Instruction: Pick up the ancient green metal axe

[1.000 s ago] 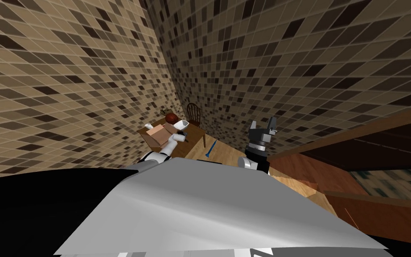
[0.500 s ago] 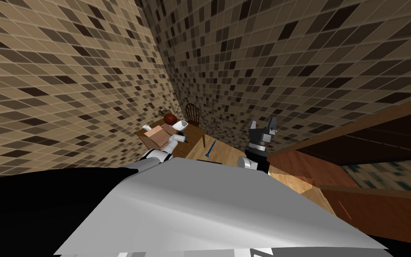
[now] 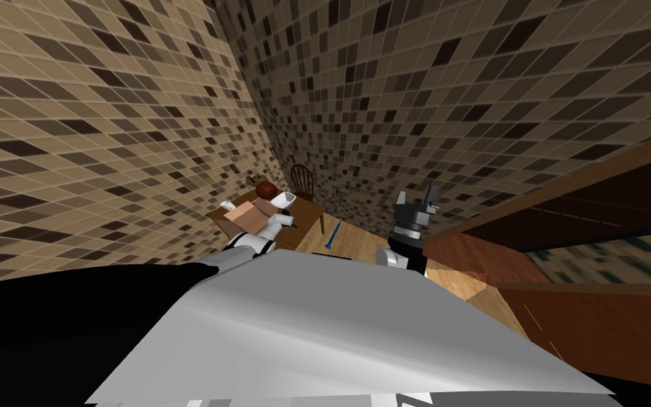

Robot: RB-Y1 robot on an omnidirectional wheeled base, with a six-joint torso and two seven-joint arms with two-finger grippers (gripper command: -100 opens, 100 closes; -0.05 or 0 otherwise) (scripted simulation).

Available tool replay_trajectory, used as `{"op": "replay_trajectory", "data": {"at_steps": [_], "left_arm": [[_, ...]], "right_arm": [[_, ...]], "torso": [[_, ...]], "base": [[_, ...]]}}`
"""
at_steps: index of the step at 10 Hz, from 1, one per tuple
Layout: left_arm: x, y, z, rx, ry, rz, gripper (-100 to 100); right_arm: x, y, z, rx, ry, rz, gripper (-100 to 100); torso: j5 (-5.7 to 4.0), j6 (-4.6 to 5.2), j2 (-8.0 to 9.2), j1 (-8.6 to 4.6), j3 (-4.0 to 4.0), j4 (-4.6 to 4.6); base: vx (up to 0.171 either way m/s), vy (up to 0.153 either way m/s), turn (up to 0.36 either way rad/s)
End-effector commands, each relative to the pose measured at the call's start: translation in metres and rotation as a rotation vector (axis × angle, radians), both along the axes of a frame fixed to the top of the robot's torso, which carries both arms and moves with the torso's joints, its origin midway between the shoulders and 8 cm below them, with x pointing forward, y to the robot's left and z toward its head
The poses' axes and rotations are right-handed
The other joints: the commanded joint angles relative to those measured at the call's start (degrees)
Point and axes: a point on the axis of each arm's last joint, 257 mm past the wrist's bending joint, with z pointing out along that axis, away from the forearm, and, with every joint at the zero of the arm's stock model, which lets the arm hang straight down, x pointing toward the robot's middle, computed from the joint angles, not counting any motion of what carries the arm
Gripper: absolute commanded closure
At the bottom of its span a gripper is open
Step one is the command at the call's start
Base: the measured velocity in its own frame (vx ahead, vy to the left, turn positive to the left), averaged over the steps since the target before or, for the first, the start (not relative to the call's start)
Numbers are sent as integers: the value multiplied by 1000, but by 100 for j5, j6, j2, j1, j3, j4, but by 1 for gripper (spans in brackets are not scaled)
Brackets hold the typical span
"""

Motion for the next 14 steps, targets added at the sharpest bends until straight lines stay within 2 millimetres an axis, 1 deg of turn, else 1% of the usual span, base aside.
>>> {"op": "replay_trajectory", "data": {"at_steps": [1,2,3,4,5,6,9,10,11,14], "left_arm": [[-9,2,-6,1,36,14,-100],[-19,7,-11,3,77,30,-100],[-22,9,-12,4,88,34,-100],[-18,8,-10,3,73,28,-100],[-19,8,-11,3,78,30,0],[-27,7,-20,3,77,32,-100],[-35,5,-28,3,76,35,-100],[-34,6,-26,3,78,35,-100],[-33,6,-26,3,76,35,100],[-33,6,-26,4,76,34,100]], "right_arm": [[0,0,0,0,0,0,0],[0,0,0,0,0,0,0],[0,0,0,0,0,0,0],[0,0,0,0,0,0,0],[0,0,0,0,0,0,0],[0,0,0,0,0,0,0],[0,0,0,0,0,0,0],[0,0,0,0,0,0,0],[0,0,0,0,0,0,0],[0,0,0,0,0,0,0]], "torso": [[0,0,0,0,0,0],[0,1,-1,-2,-1,0],[0,3,-5,2,-3,-1],[1,-1,-5,4,-3,-1],[0,-1,-2,-2,-1,-1],[-1,-1,0,-6,0,0],[0,-1,-18,1,-11,-4],[0,-1,-13,0,-8,-3],[-1,-1,-6,-4,-4,-2],[3,1,-5,-4,-4,-3]], "base": [[8,18,-73],[19,32,-178],[20,34,-93],[7,14,-7],[0,0,0],[36,24,-22],[53,26,-11],[15,10,-2],[0,0,0],[0,0,0]]}}
